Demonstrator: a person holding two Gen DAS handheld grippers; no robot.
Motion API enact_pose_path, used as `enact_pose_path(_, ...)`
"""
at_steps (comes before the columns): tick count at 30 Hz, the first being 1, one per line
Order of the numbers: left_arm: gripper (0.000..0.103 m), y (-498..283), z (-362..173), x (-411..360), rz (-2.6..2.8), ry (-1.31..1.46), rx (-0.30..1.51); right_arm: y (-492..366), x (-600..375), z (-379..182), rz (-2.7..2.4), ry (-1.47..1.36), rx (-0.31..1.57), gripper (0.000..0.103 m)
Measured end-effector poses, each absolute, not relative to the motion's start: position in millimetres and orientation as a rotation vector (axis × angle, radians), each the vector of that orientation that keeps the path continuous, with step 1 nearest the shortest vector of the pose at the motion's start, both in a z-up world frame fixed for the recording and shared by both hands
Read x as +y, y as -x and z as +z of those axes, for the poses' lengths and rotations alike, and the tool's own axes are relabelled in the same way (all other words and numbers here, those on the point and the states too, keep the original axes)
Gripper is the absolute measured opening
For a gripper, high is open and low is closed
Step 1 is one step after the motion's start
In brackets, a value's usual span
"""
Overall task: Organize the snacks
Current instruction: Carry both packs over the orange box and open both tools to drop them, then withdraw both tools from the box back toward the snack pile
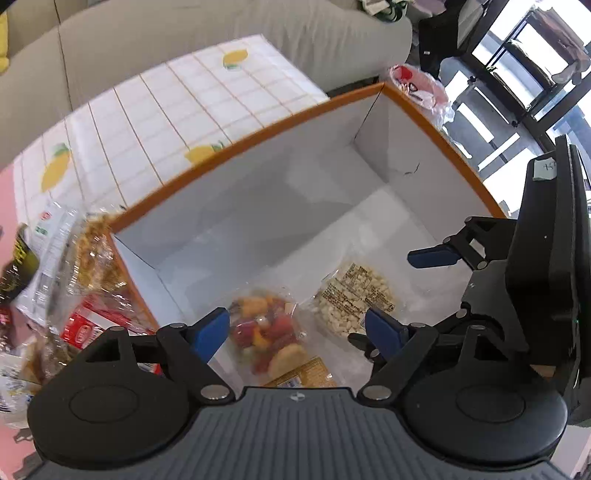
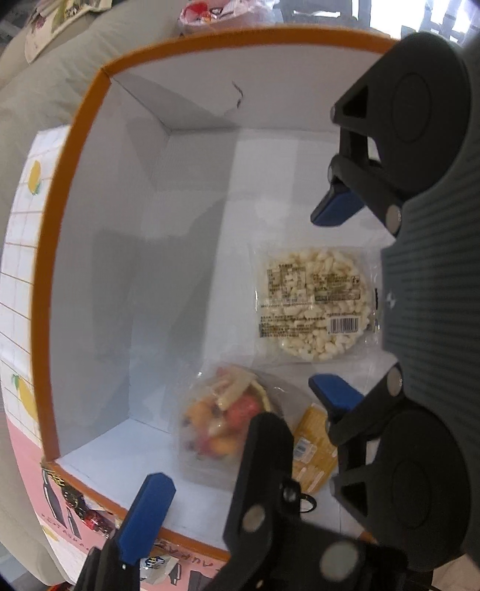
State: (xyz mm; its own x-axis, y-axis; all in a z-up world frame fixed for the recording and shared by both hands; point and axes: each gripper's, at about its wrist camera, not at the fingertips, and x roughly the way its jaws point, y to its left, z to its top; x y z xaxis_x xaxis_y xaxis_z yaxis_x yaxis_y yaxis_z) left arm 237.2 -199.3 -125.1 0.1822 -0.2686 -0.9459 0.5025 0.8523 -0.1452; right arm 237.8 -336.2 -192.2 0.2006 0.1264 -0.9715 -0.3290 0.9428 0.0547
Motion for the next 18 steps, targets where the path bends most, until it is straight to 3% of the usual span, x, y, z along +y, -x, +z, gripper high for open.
enact_pose_path(7, 0.097, -216.3, -89.8, -188.9, -0.554, -0.227, 1.190, -219.3, -337.3, -162.5, 0.230, 0.168, 1.268, 0.091)
enact_pose_path(18, 0.097, -171.1, -26.3, -129.0, -0.499, -0.105, 1.012, -165.1, -330.9, -96.9, 0.124, -0.071, 1.029, 0.092)
